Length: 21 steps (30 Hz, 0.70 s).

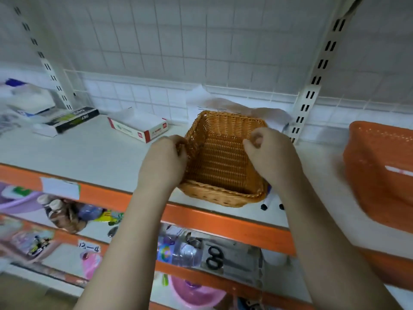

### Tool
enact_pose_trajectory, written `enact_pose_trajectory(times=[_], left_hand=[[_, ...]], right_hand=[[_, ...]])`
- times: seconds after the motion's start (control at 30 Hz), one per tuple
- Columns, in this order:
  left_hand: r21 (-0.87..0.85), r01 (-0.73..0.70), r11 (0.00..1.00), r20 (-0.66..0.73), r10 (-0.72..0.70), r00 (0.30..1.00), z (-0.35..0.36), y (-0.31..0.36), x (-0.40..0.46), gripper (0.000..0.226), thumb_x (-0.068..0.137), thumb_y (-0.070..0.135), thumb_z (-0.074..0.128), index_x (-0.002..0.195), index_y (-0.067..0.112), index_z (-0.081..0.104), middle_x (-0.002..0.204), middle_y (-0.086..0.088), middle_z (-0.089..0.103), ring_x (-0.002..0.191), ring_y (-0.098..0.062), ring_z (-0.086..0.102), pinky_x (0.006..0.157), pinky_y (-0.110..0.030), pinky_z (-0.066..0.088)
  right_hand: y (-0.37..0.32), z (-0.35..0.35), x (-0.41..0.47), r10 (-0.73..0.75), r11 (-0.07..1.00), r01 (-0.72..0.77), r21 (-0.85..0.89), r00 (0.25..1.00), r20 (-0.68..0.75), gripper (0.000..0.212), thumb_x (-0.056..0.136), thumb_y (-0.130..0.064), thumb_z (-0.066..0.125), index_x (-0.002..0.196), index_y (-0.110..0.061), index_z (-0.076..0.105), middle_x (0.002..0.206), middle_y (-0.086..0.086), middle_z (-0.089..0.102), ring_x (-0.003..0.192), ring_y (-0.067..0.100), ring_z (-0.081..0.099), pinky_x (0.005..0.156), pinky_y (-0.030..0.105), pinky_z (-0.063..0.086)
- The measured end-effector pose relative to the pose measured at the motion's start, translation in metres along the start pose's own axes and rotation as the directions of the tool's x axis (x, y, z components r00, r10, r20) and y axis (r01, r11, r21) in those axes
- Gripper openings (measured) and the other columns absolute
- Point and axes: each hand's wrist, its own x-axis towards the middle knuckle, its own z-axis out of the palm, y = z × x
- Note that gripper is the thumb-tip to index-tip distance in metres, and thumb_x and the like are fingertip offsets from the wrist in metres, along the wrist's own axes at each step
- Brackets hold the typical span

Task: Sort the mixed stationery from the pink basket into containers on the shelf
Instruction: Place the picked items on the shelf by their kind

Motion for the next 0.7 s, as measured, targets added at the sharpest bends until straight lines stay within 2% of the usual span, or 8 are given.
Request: enact_pose_trajectory(times=[0.03,0.1,0.17,0.33,0.4,0.6,0.7], left_hand=[[-0.006,0.019,1.0,-0.016,-0.019,1.0,-0.012,-0.018,0.003,0.029,0.091,0.013,0.049,0.115,0.014,0.066,0.112,-0.009,0.066,0.107,-0.025,0.059,0.088,-0.032,0.044],[0.005,0.043,0.999,-0.046,-0.042,0.998,-0.04,-0.059,0.008,0.03,0.091,0.012,0.049,0.116,0.014,0.065,0.112,-0.008,0.066,0.107,-0.024,0.059,0.089,-0.03,0.043],[0.023,0.055,0.998,-0.059,-0.054,0.997,-0.072,-0.104,0.013,0.03,0.091,0.012,0.049,0.116,0.014,0.065,0.111,-0.008,0.066,0.105,-0.022,0.06,0.087,-0.027,0.042],[0.125,0.042,0.991,-0.046,-0.036,0.998,-0.159,-0.225,0.035,0.03,0.092,0.01,0.048,0.116,0.013,0.064,0.111,-0.009,0.066,0.104,-0.024,0.06,0.088,-0.028,0.041],[0.166,0.064,0.984,-0.049,-0.056,0.997,-0.193,-0.271,0.046,0.03,0.092,0.011,0.048,0.116,0.013,0.064,0.112,-0.008,0.066,0.105,-0.024,0.059,0.087,-0.027,0.04],[0.189,0.167,0.968,-0.106,-0.149,0.983,-0.259,-0.388,0.083,0.031,0.09,0.008,0.048,0.115,0.011,0.065,0.112,-0.01,0.066,0.103,-0.026,0.061,0.085,-0.028,0.042],[0.212,0.19,0.959,-0.123,-0.166,0.978,-0.276,-0.445,0.108,0.03,0.089,0.007,0.049,0.113,0.011,0.066,0.11,-0.01,0.067,0.102,-0.026,0.061,0.084,-0.028,0.041]], right_hand=[[-0.02,0.007,-0.001,-0.023,1.0,0.023,0.014,1.0,0.0,0.032,0.095,-0.031,0.051,0.12,-0.013,0.059,0.106,0.002,0.065,0.084,0.012,0.056,0.072,0.023,0.042],[-0.059,0.028,-0.002,-0.062,0.997,0.062,0.047,0.998,0.01,0.034,0.095,-0.032,0.051,0.124,-0.015,0.057,0.111,0.0,0.063,0.092,0.012,0.057,0.076,0.022,0.041],[-0.102,0.055,-0.004,-0.095,0.992,0.093,0.087,0.995,0.014,0.034,0.095,-0.031,0.052,0.124,-0.015,0.058,0.115,0.002,0.063,0.101,0.016,0.058,0.081,0.025,0.045],[-0.216,0.141,-0.008,-0.093,0.975,0.091,0.203,0.996,0.004,0.031,0.092,-0.03,0.057,0.118,-0.015,0.062,0.113,0.005,0.066,0.103,0.021,0.059,0.086,0.028,0.045],[-0.262,0.174,-0.004,-0.101,0.969,0.089,0.232,0.994,0.04,0.03,0.091,-0.03,0.058,0.116,-0.015,0.064,0.112,0.005,0.066,0.106,0.021,0.058,0.089,0.029,0.045],[-0.383,0.261,0.022,-0.173,0.958,0.129,0.256,0.973,0.156,0.027,0.09,-0.028,0.059,0.113,-0.014,0.064,0.106,0.005,0.067,0.102,0.022,0.059,0.083,0.029,0.045],[-0.434,0.31,0.045,-0.205,0.951,0.152,0.27,0.962,0.182,0.03,0.091,-0.028,0.058,0.116,-0.013,0.063,0.11,0.005,0.066,0.107,0.021,0.058,0.089,0.03,0.045]])
